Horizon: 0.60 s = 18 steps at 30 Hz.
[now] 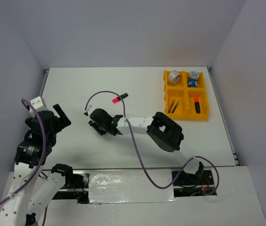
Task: Sort the stationery into containers
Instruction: Pick up the pen from the center of the board.
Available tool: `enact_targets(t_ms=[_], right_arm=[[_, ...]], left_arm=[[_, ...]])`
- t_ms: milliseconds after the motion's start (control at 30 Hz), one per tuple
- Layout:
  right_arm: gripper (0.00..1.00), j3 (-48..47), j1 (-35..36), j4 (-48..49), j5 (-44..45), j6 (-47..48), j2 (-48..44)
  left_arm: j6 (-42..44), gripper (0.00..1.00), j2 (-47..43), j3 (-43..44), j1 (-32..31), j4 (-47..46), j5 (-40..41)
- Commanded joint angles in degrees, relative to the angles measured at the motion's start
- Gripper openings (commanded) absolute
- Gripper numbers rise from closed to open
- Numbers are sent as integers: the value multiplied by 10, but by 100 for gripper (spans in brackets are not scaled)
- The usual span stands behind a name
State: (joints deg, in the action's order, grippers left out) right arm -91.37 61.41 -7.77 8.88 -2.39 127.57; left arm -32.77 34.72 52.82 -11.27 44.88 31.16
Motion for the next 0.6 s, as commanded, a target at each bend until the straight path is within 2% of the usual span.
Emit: enact_targets(t_ms=[0, 67, 200, 300, 333, 367, 433, 467, 567], right_arm=[[0, 92, -28, 5, 2, -53, -85], [0, 137, -45, 30, -26, -72, -135], [0, 296, -109, 107, -38, -134, -316], [0, 384, -200, 123, -13, -158, -426], [0, 402, -264, 129, -19, -159, -447], [0, 420, -300, 148, -44, -159, -487], [0, 457, -366, 162, -54, -157, -514], [0, 466, -419, 169, -33, -149, -524], [0, 437, -507, 132, 48, -163, -495]], left_arm=[[14, 99, -4, 0, 3, -24, -3], [15, 99, -4, 0, 3, -25, -5], [15, 99, -5, -1, 3, -25, -7], [17, 99, -9, -2, 1, -28, -9], [17, 99, -10, -2, 0, -28, -11], [17, 99, -9, -2, 0, -30, -11], [20, 99, -9, -3, 0, -30, -15], [20, 99, -9, -2, 0, -30, -17], [23, 99, -7, -3, -1, -32, -21]])
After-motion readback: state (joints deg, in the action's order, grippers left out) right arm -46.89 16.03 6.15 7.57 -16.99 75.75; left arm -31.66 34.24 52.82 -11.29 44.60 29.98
